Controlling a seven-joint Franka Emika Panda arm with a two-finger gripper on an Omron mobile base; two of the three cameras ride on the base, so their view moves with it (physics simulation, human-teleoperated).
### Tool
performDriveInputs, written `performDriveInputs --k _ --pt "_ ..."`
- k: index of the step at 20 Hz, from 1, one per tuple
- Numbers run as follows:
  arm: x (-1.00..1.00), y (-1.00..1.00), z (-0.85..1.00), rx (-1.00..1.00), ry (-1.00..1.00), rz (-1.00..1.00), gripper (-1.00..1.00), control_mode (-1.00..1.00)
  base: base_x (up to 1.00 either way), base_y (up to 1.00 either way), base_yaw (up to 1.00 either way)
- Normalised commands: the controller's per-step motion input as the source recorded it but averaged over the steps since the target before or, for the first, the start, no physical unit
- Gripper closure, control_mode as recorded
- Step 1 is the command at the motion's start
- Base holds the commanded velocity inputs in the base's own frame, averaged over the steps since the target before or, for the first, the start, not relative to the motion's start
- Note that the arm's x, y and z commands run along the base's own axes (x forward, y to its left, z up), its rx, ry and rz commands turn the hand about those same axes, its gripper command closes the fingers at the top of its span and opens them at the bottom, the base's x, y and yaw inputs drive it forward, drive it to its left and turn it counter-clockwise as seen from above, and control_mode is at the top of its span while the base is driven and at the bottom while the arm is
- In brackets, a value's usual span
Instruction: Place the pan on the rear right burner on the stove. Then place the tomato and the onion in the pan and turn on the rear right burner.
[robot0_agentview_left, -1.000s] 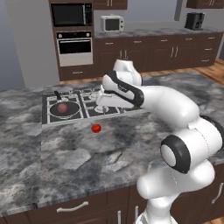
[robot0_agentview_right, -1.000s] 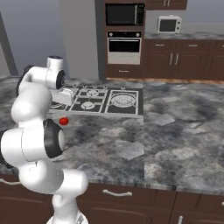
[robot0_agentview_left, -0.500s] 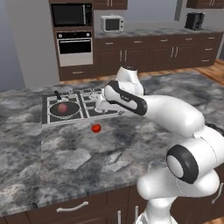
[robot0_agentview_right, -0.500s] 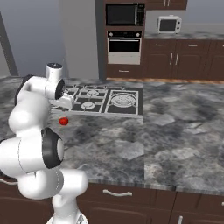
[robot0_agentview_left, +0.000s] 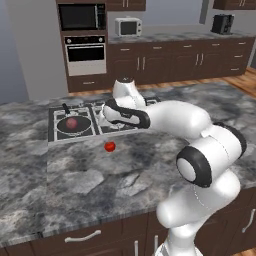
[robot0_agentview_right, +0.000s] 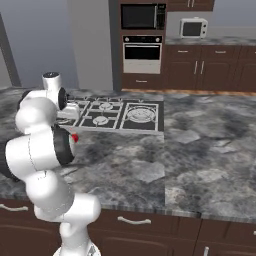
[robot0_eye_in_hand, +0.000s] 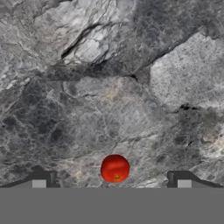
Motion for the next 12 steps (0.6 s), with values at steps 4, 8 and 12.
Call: performDriveInputs --k 4,8,12 --pt "0.66 0.0 -0.04 -0.01 0.05 0.0 -1.0 -1.0 0.0 0.0 0.0" --pt "0.34 0.0 0.0 0.0 0.05 0.0 -1.0 -1.0 0.0 0.0 0.0" --pt "0.1 0.0 -0.19 0.0 0.06 0.0 -1.0 -1.0 0.0 0.0 0.0"
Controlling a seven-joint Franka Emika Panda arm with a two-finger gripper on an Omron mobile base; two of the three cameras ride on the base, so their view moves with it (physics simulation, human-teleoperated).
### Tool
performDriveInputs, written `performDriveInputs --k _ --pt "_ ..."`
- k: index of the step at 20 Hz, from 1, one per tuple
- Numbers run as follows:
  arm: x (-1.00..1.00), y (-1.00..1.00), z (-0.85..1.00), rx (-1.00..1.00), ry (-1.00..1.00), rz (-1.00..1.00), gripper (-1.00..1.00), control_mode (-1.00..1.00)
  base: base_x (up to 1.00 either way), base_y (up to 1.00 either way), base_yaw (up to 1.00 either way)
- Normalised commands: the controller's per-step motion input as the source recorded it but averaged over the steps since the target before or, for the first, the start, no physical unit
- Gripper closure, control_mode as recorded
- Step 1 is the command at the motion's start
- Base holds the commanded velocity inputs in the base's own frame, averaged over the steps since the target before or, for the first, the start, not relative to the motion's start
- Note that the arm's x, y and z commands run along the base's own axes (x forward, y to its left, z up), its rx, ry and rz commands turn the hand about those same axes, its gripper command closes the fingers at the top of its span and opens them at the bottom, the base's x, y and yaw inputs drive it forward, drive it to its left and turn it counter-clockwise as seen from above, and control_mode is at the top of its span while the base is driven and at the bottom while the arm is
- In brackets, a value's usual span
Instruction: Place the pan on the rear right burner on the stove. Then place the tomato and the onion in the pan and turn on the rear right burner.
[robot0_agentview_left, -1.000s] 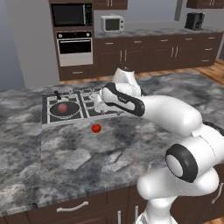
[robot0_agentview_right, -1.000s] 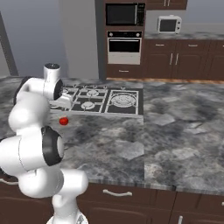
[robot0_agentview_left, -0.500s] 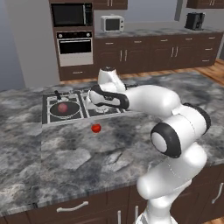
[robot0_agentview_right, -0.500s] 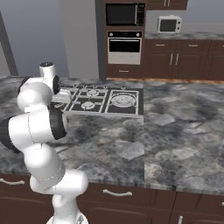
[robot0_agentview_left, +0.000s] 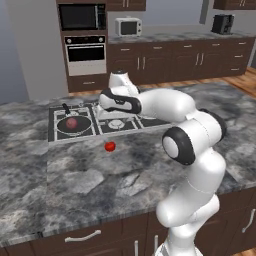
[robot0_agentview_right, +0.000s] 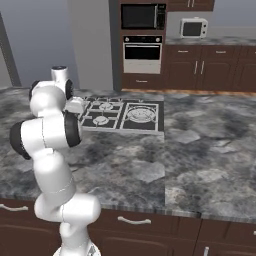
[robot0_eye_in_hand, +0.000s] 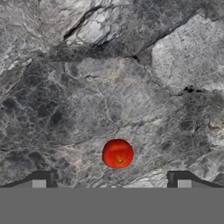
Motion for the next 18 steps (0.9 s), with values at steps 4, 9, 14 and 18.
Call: performDriveInputs --k 4,9,14,18 --pt "0.38 0.06 -0.33 0.0 0.01 0.0 -1.0 -1.0 0.0 0.0 0.0" --pt "0.39 0.12 -0.24 0.0 0.04 0.0 -1.0 -1.0 0.0 0.0 0.0" --pt "-0.23 0.0 -0.06 0.0 0.05 0.0 -1.0 -1.0 0.0 0.0 0.0" --pt "-0.03 0.0 -0.45 0.0 0.0 0.0 -1.0 -1.0 0.0 0.0 0.0"
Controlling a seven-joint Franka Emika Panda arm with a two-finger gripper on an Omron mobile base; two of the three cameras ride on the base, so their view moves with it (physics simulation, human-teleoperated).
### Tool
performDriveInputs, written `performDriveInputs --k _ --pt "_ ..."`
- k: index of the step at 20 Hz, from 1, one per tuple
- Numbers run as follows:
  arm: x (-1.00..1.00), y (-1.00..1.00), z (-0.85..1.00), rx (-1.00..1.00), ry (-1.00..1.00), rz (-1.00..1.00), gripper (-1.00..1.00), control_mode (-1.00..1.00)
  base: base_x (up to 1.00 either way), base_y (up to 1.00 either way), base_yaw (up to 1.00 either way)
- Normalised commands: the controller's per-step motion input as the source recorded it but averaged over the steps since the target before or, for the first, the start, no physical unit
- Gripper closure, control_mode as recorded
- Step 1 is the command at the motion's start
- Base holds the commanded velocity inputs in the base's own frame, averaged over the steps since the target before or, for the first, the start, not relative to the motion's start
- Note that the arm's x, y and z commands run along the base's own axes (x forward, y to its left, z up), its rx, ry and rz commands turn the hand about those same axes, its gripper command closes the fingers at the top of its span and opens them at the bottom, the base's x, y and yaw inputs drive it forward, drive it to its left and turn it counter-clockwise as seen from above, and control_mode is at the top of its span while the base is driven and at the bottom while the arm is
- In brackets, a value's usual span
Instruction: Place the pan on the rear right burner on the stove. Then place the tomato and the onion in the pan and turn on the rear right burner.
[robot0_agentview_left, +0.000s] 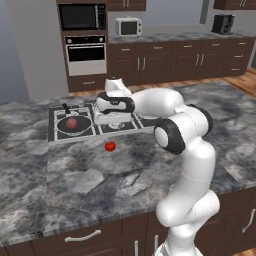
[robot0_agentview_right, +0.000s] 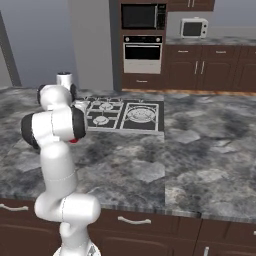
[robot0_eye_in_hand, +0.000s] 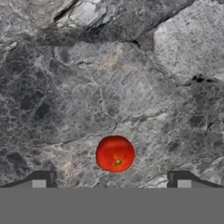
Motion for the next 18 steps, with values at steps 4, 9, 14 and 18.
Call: performDriveInputs --k 4,9,14,18 --pt "0.0 0.0 -0.57 0.0 0.0 0.0 -1.0 -1.0 0.0 0.0 0.0" --pt "0.04 0.09 -0.45 0.0 0.0 0.0 -1.0 -1.0 0.0 0.0 0.0" --pt "0.25 0.28 -0.14 0.0 0.02 0.0 -1.0 -1.0 0.0 0.0 0.0" --pt "0.17 0.04 0.01 0.0 0.06 0.0 -1.0 -1.0 0.0 0.0 0.0"
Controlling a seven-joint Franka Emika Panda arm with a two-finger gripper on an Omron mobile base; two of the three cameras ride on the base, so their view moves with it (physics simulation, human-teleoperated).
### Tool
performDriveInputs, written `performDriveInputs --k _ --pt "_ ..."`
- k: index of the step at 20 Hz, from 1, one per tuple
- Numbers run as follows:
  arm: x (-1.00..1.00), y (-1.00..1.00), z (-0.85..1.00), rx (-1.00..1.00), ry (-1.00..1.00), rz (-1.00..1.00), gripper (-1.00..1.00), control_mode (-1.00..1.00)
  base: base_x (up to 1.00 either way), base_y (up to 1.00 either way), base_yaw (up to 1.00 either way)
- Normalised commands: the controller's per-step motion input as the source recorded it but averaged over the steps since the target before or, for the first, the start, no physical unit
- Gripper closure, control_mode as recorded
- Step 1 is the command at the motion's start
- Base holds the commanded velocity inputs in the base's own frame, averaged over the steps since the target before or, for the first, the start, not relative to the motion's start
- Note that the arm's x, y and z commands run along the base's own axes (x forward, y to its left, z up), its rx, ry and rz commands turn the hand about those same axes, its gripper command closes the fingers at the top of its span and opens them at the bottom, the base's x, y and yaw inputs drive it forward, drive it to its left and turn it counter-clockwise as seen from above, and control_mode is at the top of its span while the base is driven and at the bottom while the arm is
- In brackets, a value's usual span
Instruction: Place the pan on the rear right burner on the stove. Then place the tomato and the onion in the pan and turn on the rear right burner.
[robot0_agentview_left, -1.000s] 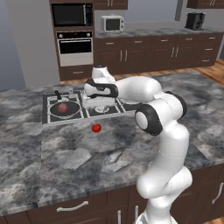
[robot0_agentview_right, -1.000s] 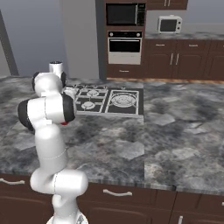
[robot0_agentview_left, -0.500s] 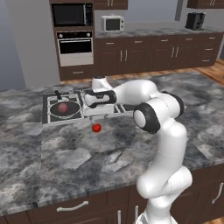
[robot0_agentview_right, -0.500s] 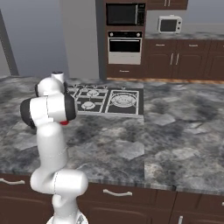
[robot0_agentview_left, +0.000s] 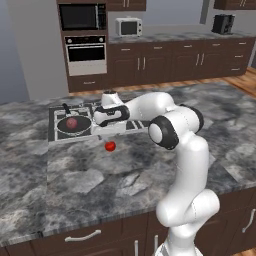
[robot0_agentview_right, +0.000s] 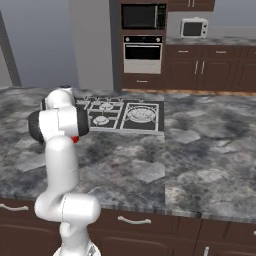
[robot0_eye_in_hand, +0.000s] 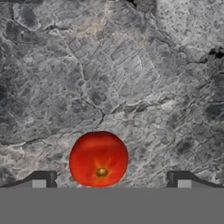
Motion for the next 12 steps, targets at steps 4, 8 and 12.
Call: performDriveInputs --k 4,8,12 --pt "-0.02 -0.21 0.02 0.0 0.05 0.0 -1.0 -1.0 0.0 0.0 0.0" --pt "-0.13 -0.3 0.0 0.0 0.01 0.0 -1.0 -1.0 0.0 0.0 0.0" --pt "-0.01 -0.01 -0.03 0.0 0.0 0.0 -1.0 -1.0 0.0 0.0 0.0"
